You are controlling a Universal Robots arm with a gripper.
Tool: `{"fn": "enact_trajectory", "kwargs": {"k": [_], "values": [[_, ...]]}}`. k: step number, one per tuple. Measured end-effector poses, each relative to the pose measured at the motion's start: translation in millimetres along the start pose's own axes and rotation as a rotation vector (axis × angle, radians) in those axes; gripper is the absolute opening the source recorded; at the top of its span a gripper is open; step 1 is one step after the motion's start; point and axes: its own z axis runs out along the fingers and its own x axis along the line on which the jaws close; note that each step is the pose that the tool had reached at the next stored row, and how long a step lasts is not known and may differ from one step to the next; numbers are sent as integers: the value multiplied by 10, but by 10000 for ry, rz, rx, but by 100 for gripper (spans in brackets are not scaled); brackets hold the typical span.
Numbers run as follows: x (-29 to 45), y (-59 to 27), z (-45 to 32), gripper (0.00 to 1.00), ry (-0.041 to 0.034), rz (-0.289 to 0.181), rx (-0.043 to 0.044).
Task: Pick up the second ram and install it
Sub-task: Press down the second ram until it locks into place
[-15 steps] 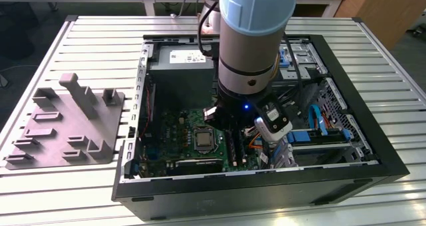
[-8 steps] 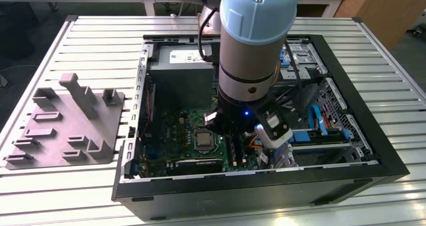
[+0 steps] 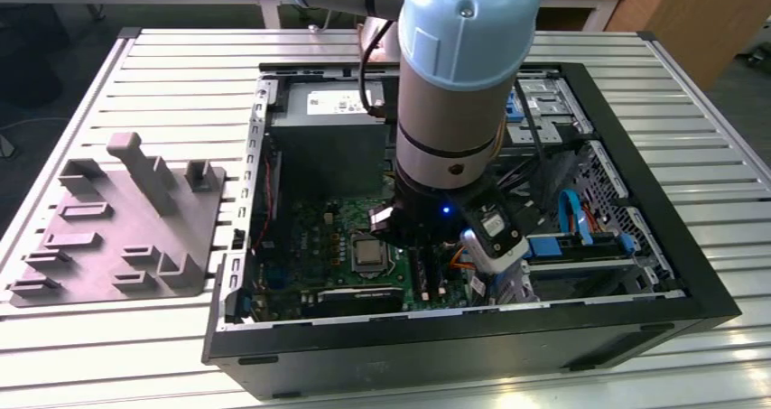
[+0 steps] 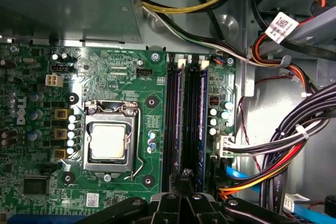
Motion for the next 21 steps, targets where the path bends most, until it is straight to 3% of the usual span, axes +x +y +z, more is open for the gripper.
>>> {"fn": "enact_trajectory", "kwargs": {"k": [21], "values": [[3,-2,61,10,0,0,0]]}}
